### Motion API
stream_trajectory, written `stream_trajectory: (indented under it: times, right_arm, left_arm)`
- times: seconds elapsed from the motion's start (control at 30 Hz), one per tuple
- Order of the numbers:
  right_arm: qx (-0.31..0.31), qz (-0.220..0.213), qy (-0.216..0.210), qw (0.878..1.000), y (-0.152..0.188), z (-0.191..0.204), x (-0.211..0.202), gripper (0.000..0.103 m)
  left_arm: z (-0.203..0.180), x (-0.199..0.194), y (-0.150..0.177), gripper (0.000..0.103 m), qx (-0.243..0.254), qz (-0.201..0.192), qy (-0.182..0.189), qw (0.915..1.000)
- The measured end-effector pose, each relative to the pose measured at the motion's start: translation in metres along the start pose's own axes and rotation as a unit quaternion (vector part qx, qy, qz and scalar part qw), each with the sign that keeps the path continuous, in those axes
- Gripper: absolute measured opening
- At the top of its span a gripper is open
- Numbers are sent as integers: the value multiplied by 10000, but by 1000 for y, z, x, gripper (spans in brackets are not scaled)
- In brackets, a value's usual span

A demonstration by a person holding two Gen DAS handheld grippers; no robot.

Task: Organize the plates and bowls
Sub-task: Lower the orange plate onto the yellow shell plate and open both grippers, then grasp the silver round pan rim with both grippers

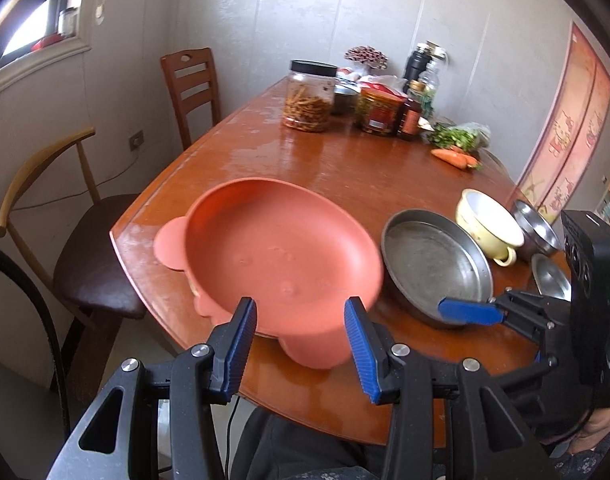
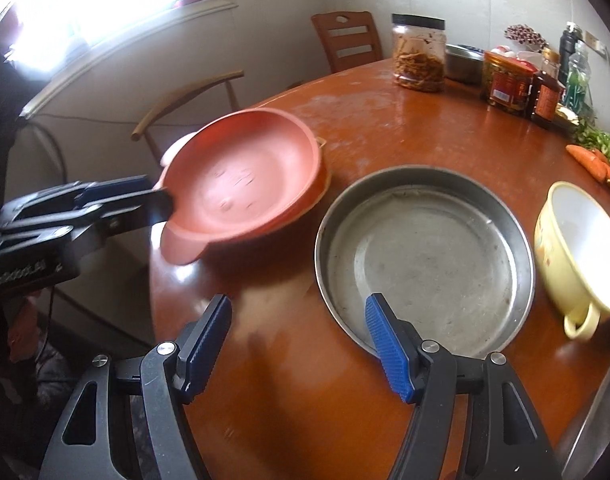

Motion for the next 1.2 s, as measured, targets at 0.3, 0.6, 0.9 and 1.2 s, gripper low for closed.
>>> stream_trajectory:
  times: [0.3, 0.6, 0.9, 1.2]
  right_arm:
    - [-113, -36, -235, 9997, 42, 15, -29, 71]
    - [53, -116, -184, 9997, 60, 4, -50, 71]
    - [492, -731, 187, 9959, 62, -19, -87, 71]
    - [803, -730, 447, 9931, 65, -41, -76, 71]
  left_arm:
    - [-37, -5, 7, 46, 265, 89, 192, 9994]
    - [-66, -3, 18, 46, 455, 232, 290, 9983]
    - [-74, 5, 28, 46, 410, 352, 352, 9979]
    - [-78, 16, 32, 46, 394, 429, 368, 9976]
Point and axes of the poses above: each gripper's, at about its wrist camera, not at the fingertips, and x roughly the way its jaws point, z to its left, y to its underside, the point moved 5 cm from there along x, roughly the way its jaws point, and after that the axes turned 9 degrees about x, right-handed, at the moved point
